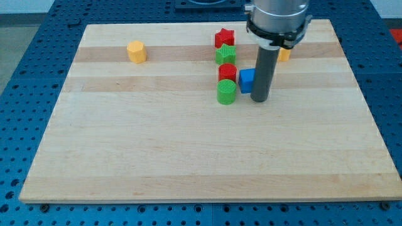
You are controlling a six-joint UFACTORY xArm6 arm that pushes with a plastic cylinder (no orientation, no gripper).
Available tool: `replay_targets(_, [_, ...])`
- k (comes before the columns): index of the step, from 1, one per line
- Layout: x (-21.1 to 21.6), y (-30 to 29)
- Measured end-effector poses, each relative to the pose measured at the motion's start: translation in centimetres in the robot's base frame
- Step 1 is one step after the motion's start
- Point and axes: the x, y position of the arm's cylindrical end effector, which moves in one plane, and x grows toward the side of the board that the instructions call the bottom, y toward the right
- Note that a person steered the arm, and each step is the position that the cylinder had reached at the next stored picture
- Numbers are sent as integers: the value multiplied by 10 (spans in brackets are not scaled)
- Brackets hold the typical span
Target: Push the blue cube to the top center
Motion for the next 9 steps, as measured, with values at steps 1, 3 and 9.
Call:
replay_targets(1, [-1, -11])
replay_targets(3, [-16, -11])
replay_targets(9, [-79, -12])
